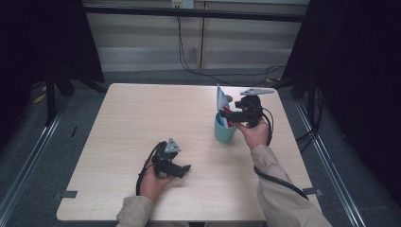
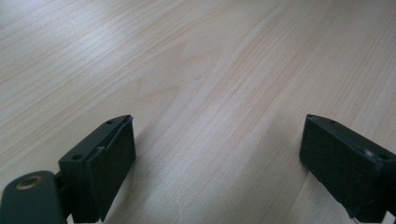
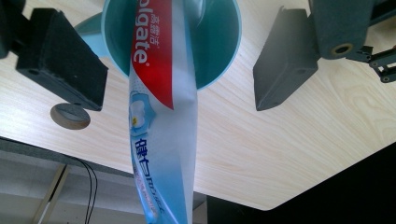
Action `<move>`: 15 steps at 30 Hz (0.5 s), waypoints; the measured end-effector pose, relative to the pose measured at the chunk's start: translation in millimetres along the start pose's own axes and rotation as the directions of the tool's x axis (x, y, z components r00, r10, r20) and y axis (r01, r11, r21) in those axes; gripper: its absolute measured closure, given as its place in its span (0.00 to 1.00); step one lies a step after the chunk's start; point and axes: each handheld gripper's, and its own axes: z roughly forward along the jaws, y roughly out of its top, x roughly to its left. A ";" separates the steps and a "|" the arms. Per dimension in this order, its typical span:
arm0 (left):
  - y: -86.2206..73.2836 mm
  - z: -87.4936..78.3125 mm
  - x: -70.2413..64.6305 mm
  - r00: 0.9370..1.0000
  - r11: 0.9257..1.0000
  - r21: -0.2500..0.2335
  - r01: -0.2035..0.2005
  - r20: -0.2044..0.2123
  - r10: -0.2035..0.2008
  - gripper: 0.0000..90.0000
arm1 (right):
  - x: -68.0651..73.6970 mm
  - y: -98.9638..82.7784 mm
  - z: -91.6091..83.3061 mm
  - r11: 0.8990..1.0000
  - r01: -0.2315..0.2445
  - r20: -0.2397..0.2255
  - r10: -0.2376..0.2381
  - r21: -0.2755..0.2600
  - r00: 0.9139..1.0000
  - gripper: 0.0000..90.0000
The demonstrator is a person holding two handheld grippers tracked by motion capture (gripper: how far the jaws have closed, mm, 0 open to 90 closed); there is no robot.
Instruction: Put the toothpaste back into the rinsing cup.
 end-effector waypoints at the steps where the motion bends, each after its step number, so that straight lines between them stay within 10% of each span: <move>1: 0.0 0.0 0.0 1.000 1.000 0.000 0.000 0.001 0.000 0.12 | 0.5 0.2 -0.4 1.000 0.000 -0.003 0.000 0.001 1.000 0.18; 15: -0.1 -0.1 -0.1 1.000 1.000 -0.001 -0.004 -0.001 0.004 0.12 | 9.5 -1.7 -14.3 0.999 0.038 -0.022 -0.037 0.020 0.999 0.16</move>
